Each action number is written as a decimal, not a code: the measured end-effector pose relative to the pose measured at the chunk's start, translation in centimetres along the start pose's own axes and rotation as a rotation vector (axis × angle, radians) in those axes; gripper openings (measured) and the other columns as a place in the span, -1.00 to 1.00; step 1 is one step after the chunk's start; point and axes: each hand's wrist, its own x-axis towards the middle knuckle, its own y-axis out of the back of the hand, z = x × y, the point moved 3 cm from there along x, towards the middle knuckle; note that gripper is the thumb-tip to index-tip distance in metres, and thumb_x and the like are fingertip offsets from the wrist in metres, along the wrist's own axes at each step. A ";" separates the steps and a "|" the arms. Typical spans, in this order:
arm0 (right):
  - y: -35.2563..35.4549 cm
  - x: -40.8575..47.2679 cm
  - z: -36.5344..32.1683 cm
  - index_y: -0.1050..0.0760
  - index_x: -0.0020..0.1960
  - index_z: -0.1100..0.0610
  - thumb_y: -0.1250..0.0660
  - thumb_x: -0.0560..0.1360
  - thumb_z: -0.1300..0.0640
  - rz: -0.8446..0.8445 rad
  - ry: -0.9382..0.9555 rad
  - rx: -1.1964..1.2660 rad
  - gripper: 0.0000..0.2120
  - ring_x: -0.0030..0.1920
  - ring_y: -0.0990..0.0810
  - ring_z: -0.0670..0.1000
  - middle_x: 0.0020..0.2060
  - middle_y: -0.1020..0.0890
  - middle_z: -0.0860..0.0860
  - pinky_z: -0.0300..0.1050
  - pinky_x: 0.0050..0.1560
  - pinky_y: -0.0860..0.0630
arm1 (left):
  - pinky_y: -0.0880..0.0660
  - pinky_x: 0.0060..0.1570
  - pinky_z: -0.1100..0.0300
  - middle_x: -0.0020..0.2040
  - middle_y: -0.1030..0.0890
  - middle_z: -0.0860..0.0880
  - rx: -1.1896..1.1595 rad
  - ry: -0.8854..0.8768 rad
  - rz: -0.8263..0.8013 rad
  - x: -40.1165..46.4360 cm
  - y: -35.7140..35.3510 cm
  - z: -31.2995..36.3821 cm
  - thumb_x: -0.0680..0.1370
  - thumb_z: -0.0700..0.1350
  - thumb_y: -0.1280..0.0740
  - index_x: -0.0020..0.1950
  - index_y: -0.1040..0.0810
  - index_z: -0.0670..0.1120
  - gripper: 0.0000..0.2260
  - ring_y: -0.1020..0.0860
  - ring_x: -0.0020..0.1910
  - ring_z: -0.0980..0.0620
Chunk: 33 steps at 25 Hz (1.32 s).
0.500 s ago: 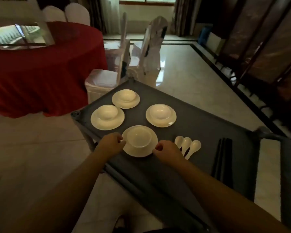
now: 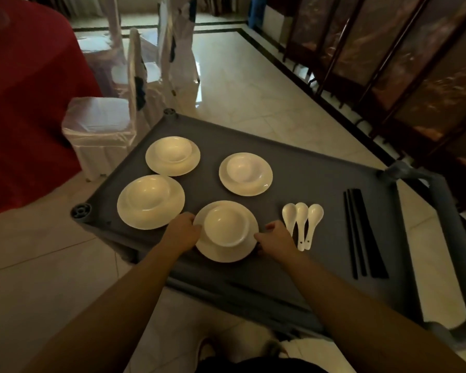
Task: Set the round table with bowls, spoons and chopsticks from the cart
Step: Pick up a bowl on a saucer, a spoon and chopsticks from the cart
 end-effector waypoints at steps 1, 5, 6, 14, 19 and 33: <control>-0.3 0.1 0.0 -0.38 0.33 0.12 -0.42 0.51 0.19 -0.025 -0.044 0.042 -0.57 -0.12 -0.69 0.10 0.11 -0.59 0.15 -0.02 -0.19 -0.67 | -0.49 0.16 0.02 0.22 -0.61 -0.13 -0.016 0.003 -0.016 0.3 -0.1 0.0 0.61 -0.08 -0.31 0.34 -0.53 -0.12 -0.69 -0.57 0.18 -0.10; -0.6 1.1 0.0 -0.47 0.36 0.19 -0.34 0.54 0.30 -0.093 -0.063 0.073 -0.61 -0.05 -0.66 0.10 0.14 -0.60 0.14 -0.01 -0.08 -0.68 | -0.48 0.14 0.04 0.21 -0.62 -0.15 -0.046 0.015 -0.038 1.3 -0.5 0.1 0.59 -0.15 -0.34 0.29 -0.56 -0.13 -0.72 -0.57 0.16 -0.10; -0.5 1.2 0.0 -0.49 0.35 0.17 -0.34 0.54 0.31 -0.097 -0.056 0.067 -0.62 -0.04 -0.66 0.10 0.15 -0.60 0.14 0.01 -0.04 -0.69 | -0.48 0.13 0.05 0.21 -0.62 -0.15 -0.058 0.017 -0.040 1.2 -0.5 0.2 0.58 -0.16 -0.35 0.29 -0.56 -0.13 -0.72 -0.57 0.15 -0.09; 3.6 1.7 -2.2 -0.52 0.28 0.17 -0.31 0.54 0.34 -0.040 0.068 0.151 -0.67 0.02 -0.65 0.09 0.06 -0.65 0.08 0.01 -0.06 -0.69 | -0.59 -0.11 0.07 0.21 -0.57 -0.06 -0.434 0.107 -0.133 1.3 0.3 3.0 0.57 -0.15 -0.38 0.28 -0.49 0.00 -0.71 -0.57 0.13 -0.08; 6.8 1.8 -4.1 -0.54 0.18 0.05 -0.33 0.57 0.31 -0.033 0.128 0.209 -0.75 -0.02 -0.65 0.03 -0.04 -0.63 -0.04 -0.15 -0.22 -0.66 | -0.65 0.03 -0.18 0.31 -0.54 -0.11 -0.855 0.164 -0.335 1.6 -0.2 4.5 0.55 -0.21 -0.40 0.31 -0.46 0.07 -0.62 -0.59 0.21 -0.20; 7.5 3.7 2.1 -0.58 0.01 0.17 -0.35 0.58 -0.01 0.229 -0.128 -0.471 -0.77 -0.26 -0.64 -0.02 -0.25 -0.62 0.02 -0.14 -0.33 -0.60 | -0.66 -0.11 -0.13 0.28 -0.60 -0.11 -1.108 0.073 -0.379 1.1 -0.6 5.6 0.51 -0.20 -0.40 0.19 -0.57 0.20 -0.64 -0.70 0.09 -0.17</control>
